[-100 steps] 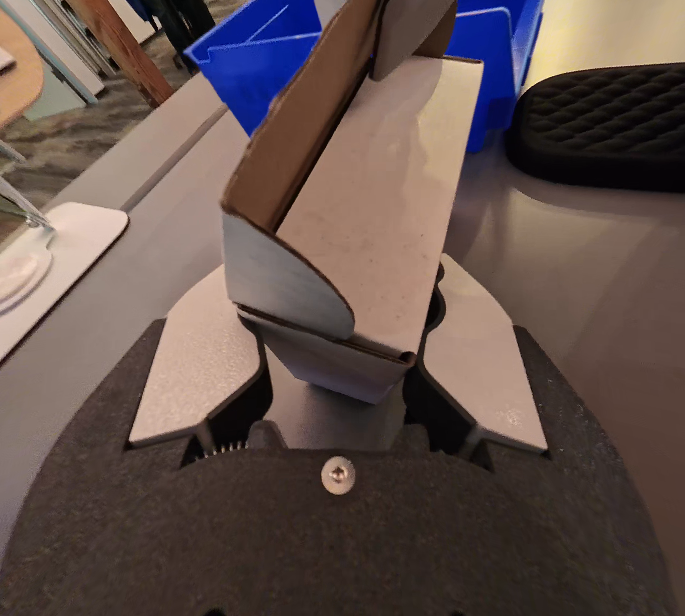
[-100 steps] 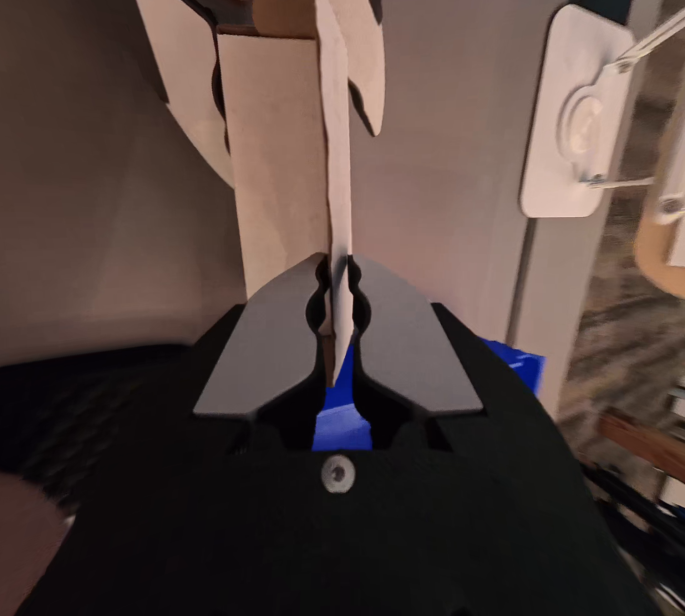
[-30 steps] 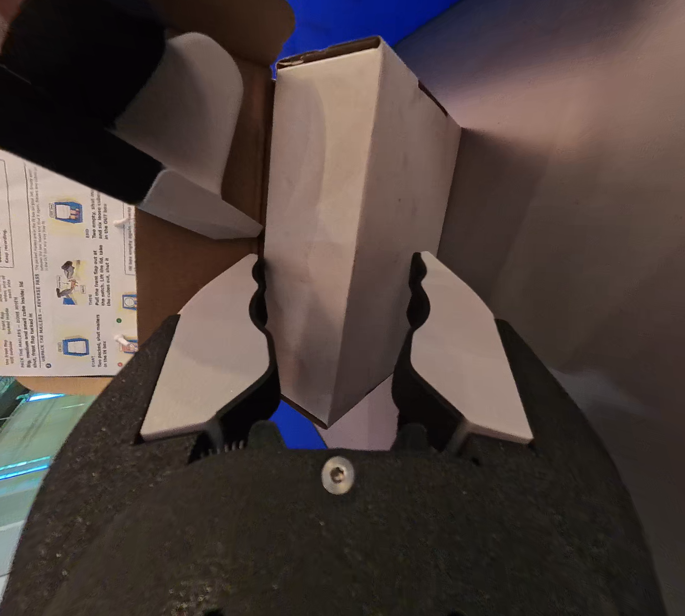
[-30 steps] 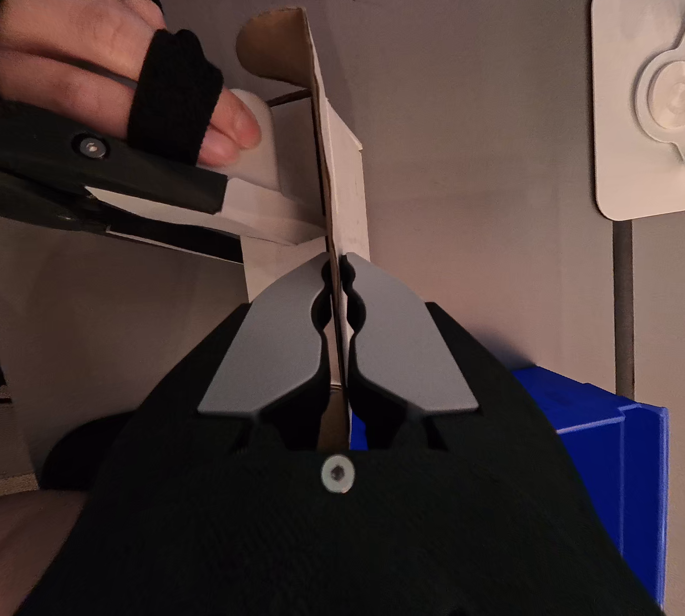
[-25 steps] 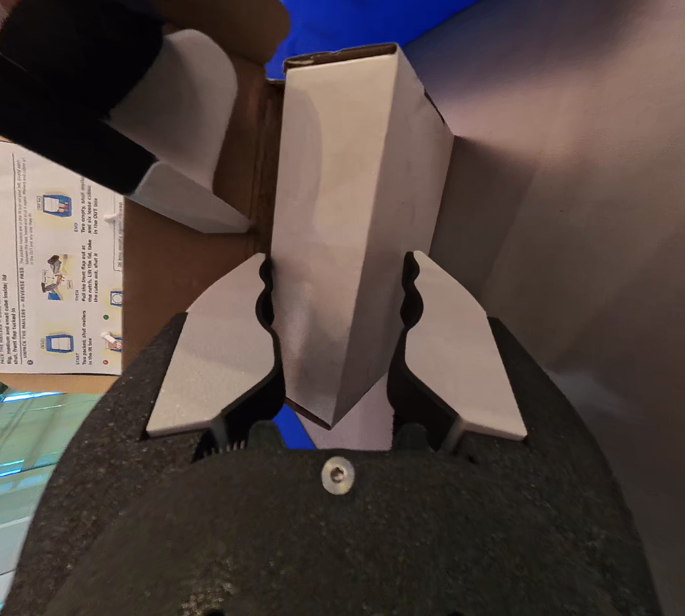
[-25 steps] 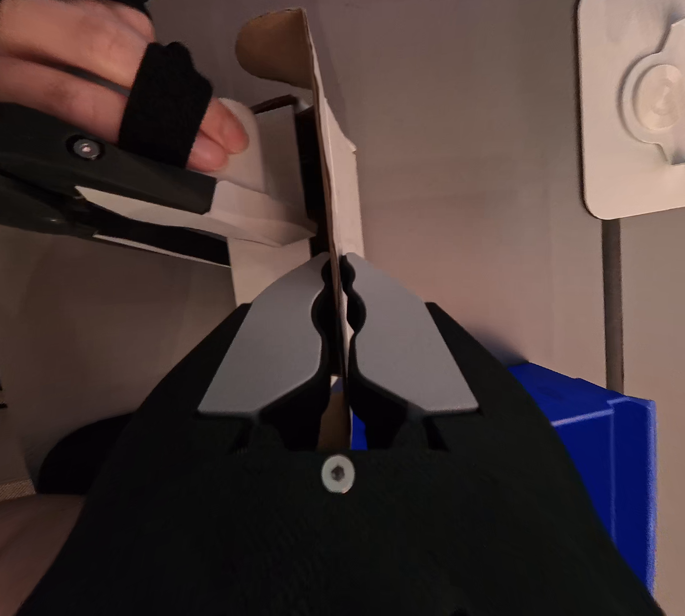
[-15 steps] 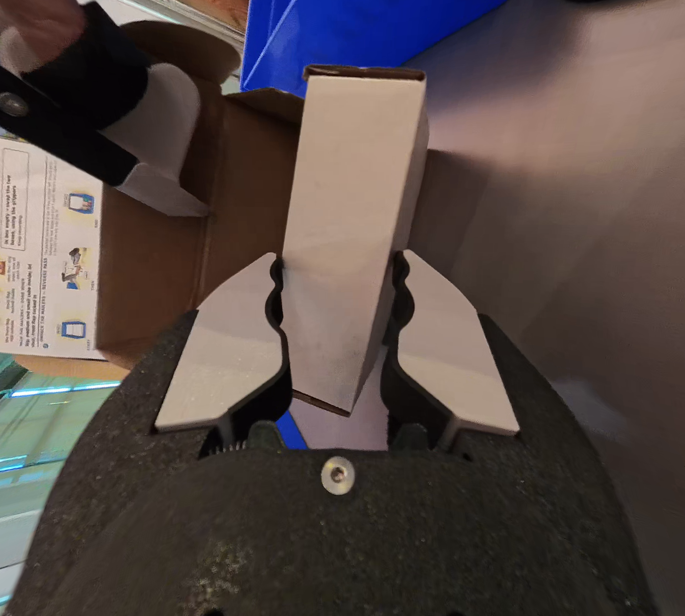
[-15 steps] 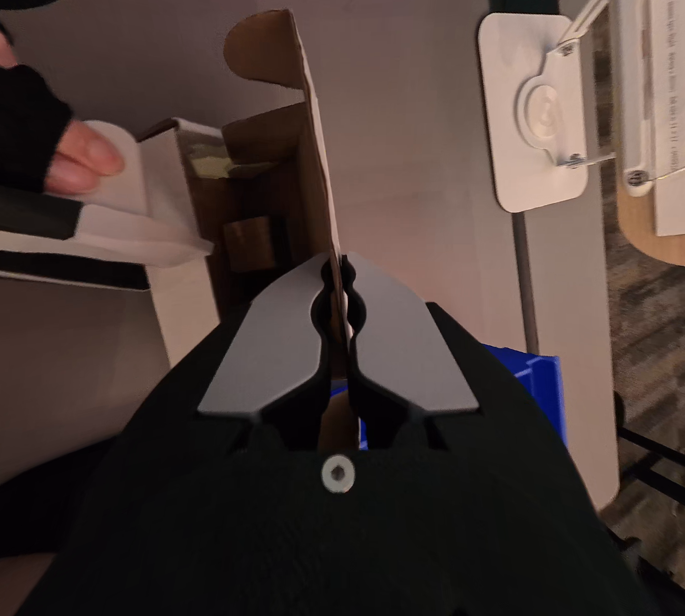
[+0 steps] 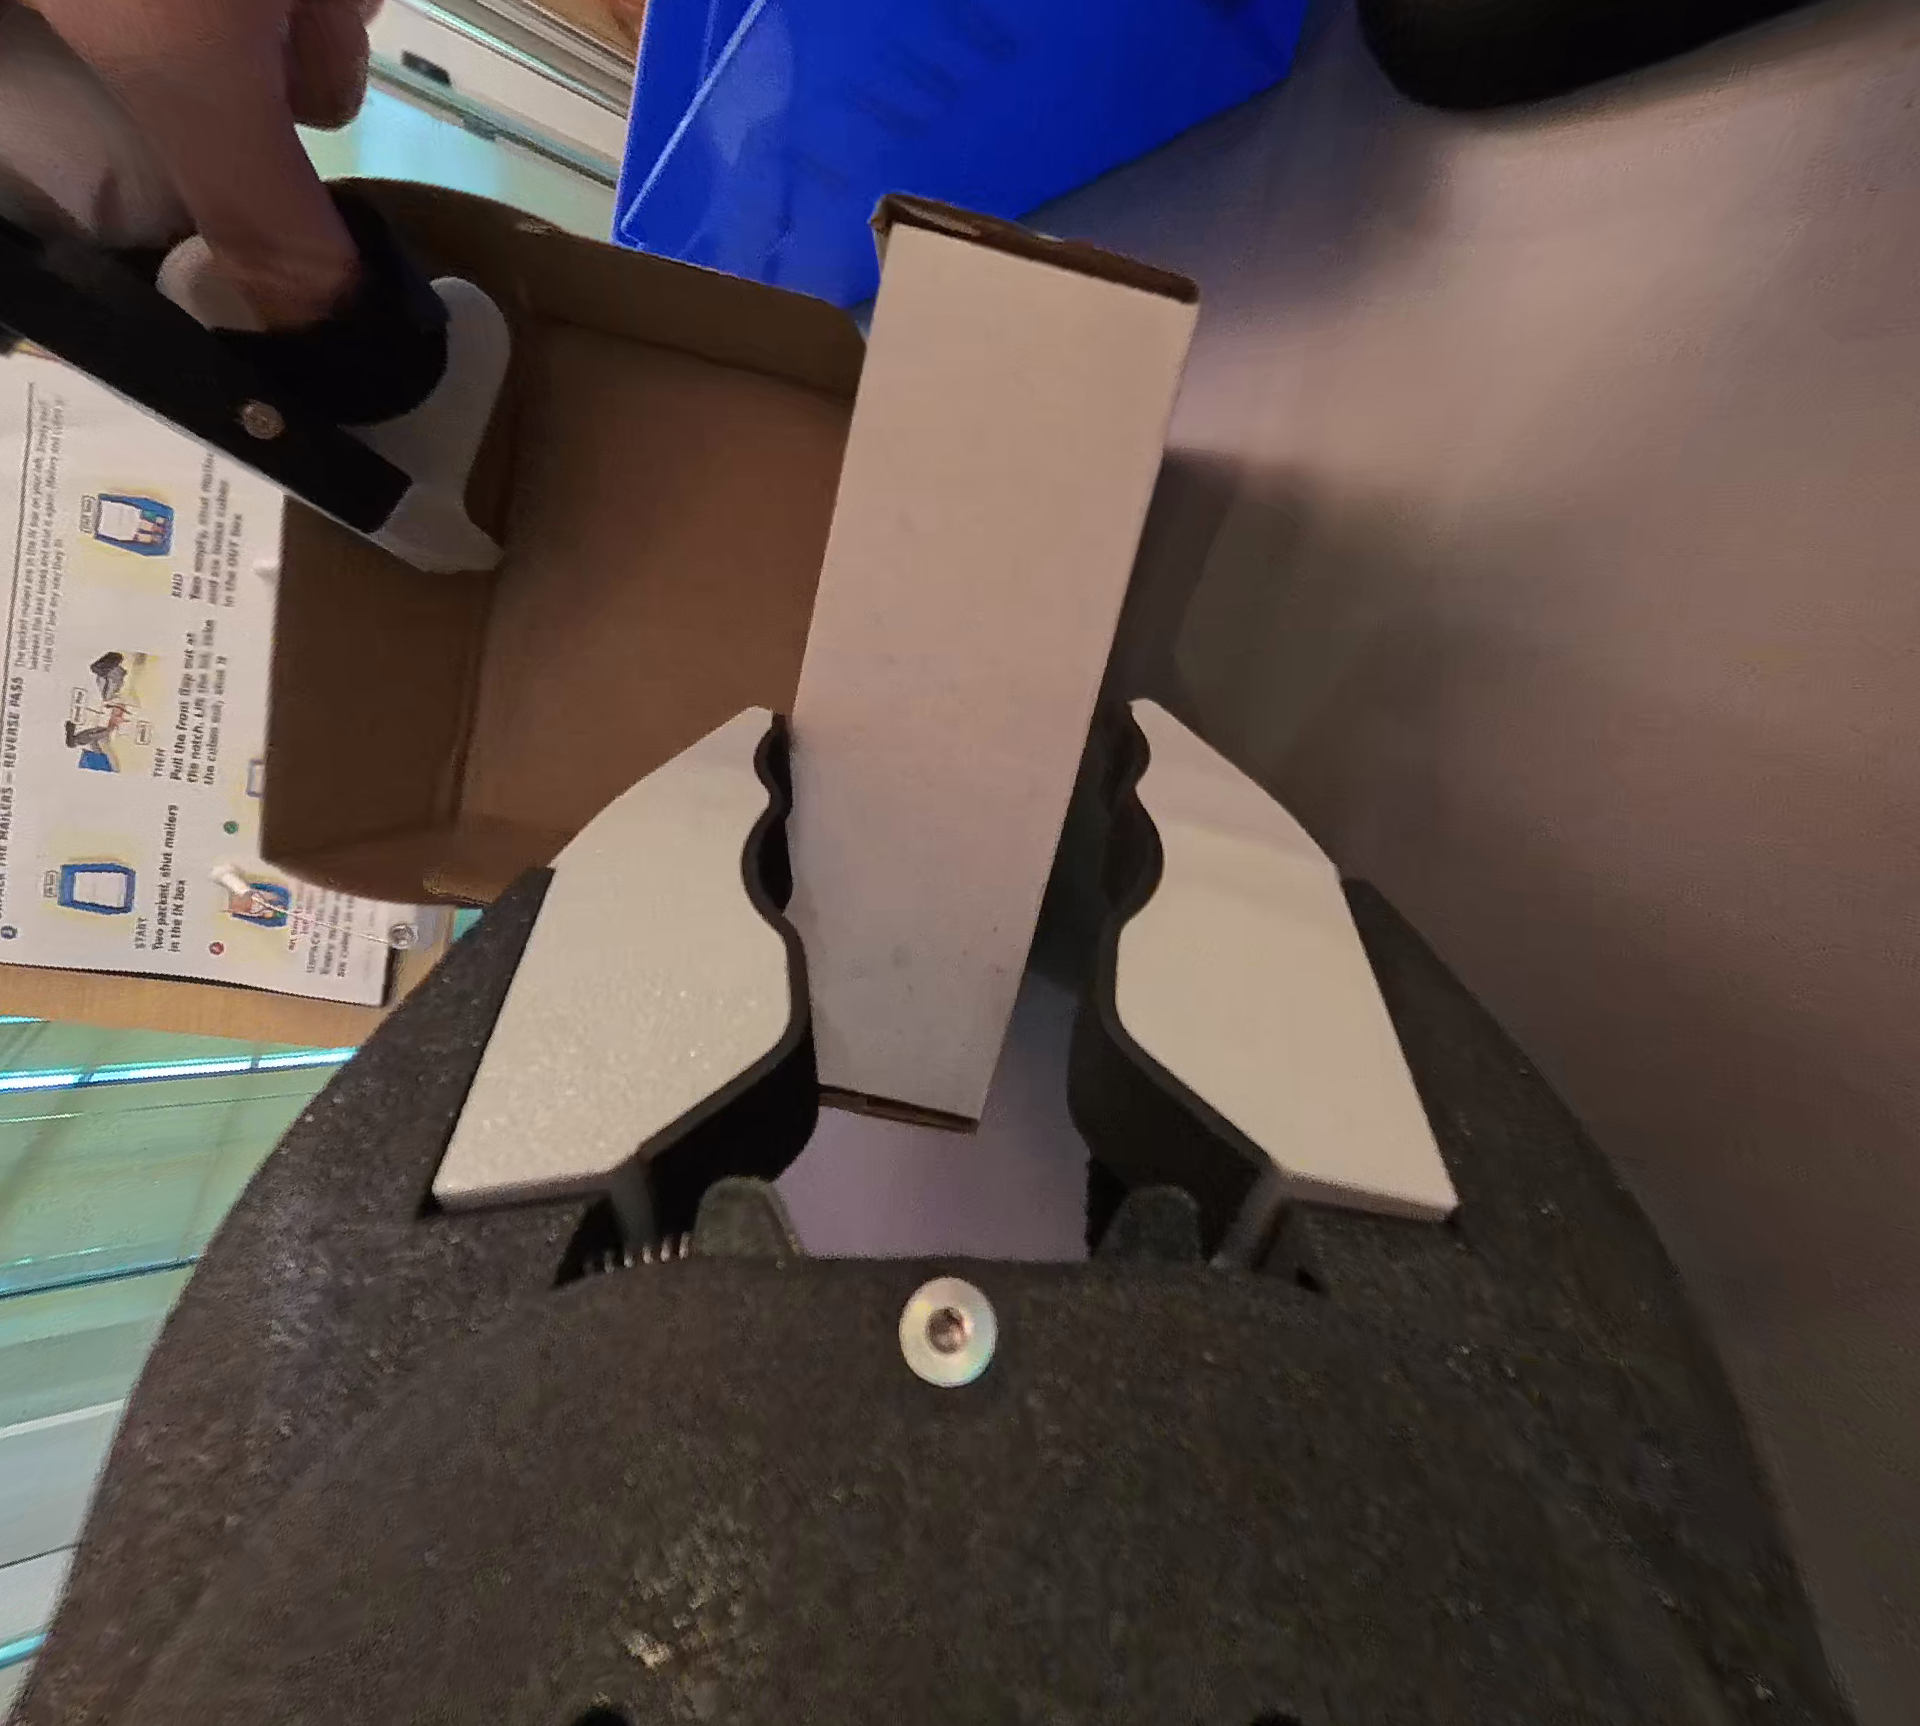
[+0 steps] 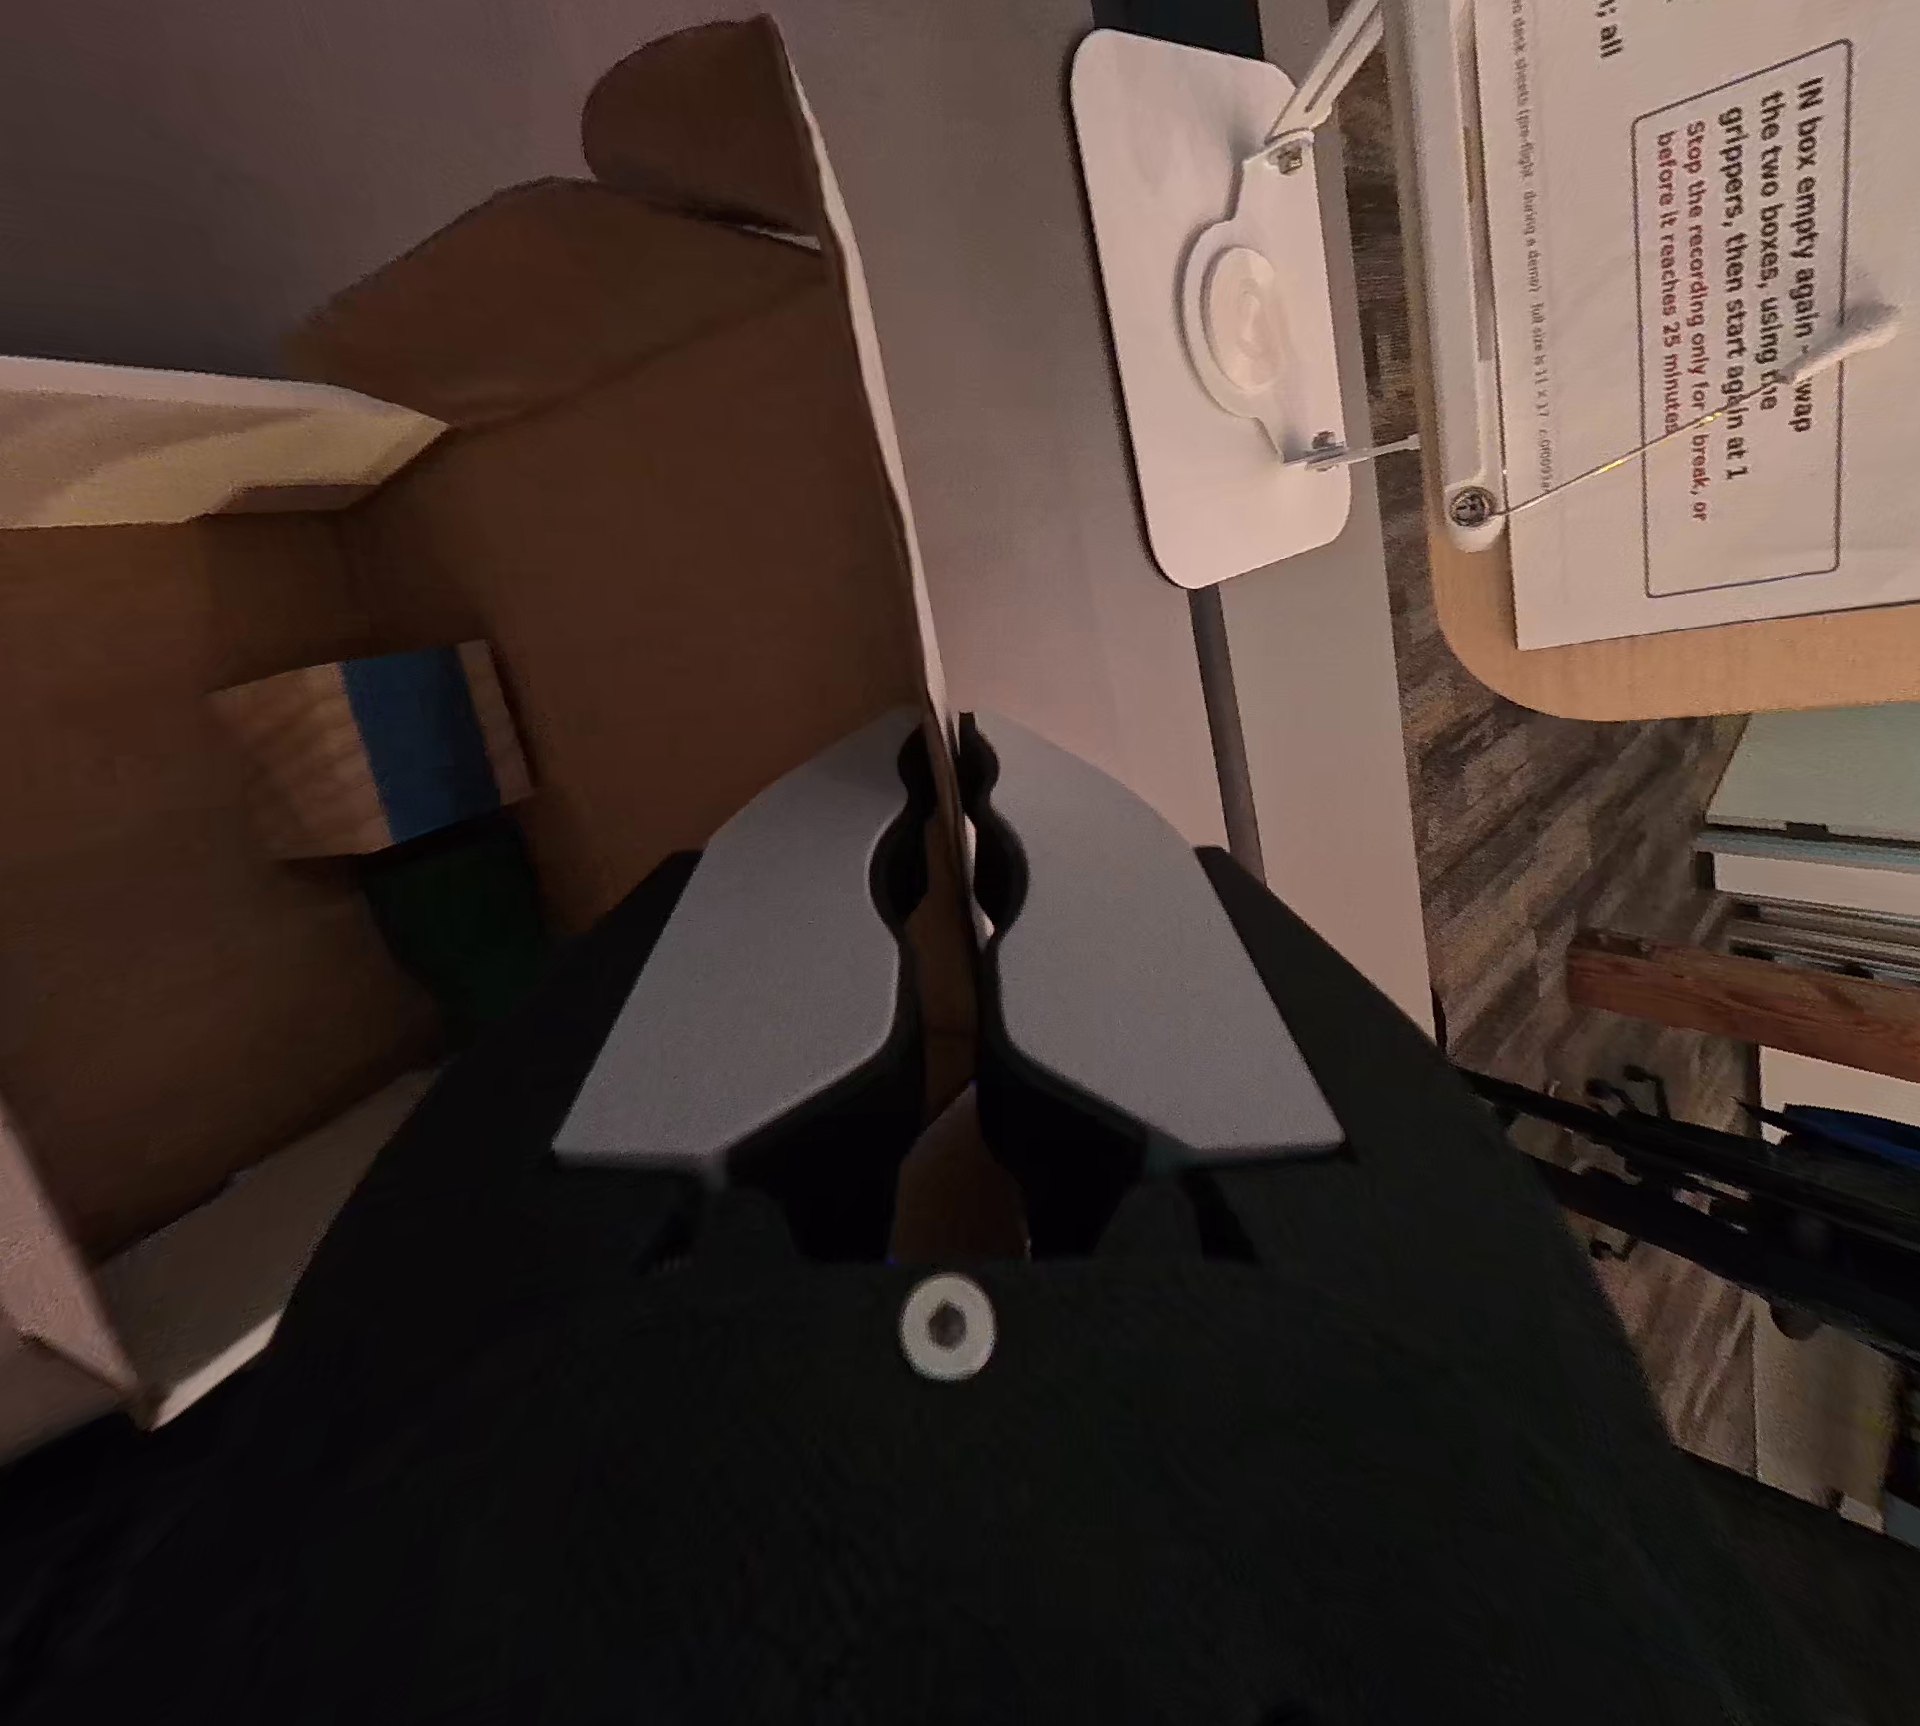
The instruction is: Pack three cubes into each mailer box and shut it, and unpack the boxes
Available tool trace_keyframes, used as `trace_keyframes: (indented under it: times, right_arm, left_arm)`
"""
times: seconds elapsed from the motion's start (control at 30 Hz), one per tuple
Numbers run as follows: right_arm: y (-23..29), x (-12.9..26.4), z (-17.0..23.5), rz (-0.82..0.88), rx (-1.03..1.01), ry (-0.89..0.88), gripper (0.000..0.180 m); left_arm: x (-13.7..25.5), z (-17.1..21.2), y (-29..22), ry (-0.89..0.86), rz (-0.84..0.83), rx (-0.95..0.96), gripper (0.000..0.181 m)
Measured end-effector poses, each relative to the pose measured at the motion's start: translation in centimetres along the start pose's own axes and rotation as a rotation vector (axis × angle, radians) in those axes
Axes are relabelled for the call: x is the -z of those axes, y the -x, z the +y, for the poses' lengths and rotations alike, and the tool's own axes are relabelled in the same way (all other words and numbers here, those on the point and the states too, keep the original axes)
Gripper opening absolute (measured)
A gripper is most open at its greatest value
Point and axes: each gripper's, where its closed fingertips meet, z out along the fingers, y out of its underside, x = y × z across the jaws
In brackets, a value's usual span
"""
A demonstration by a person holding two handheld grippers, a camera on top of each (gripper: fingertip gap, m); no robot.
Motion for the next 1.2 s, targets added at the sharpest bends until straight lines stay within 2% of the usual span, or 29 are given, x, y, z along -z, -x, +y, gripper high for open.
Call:
trace_keyframes:
  times: [0.13, 0.2, 0.27, 0.4, 0.53, 0.73, 0.93, 1.2]
  right_arm:
    - [-0.7, -1.5, 0.7, 0.028, 0.012, 0.033, 0.005]
    - [-0.5, -2.4, 1.2, 0.01, 0.02, 0.056, 0.005]
    - [-0.3, -3.4, 1.5, -0.005, 0.024, 0.074, 0.005]
    - [-0.1, -4.8, 1.9, -0.021, 0.03, 0.108, 0.005]
    - [0.2, -5.8, 2.1, -0.026, 0.043, 0.132, 0.006]
    - [0.8, -7.4, 3.1, -0.065, 0.012, 0.172, 0.01]
    - [0.3, -6.2, 2.7, -0.053, -0.005, 0.152, 0.006]
    - [0.7, -7.7, 3.7, -0.051, 0.007, 0.236, 0.012]
  left_arm:
    - [0.3, 0.1, -1.0, 0.013, 0.041, 0.0, 0.057]
    - [0.2, 0.5, -2.4, 0.039, 0.117, 0.019, 0.052]
    - [-0.1, 1.0, -3.4, 0.073, 0.161, 0.027, 0.055]
    - [-0.8, 1.8, -4.1, 0.11, 0.171, -0.013, 0.056]
    - [-1.0, 1.9, -4.5, 0.106, 0.197, -0.002, 0.048]
    - [-1.1, 1.9, -4.5, 0.111, 0.193, -0.007, 0.045]
    - [-1.2, 2.0, -4.5, 0.107, 0.202, 0.001, 0.044]
    - [-1.2, 2.0, -4.4, 0.111, 0.198, -0.009, 0.044]
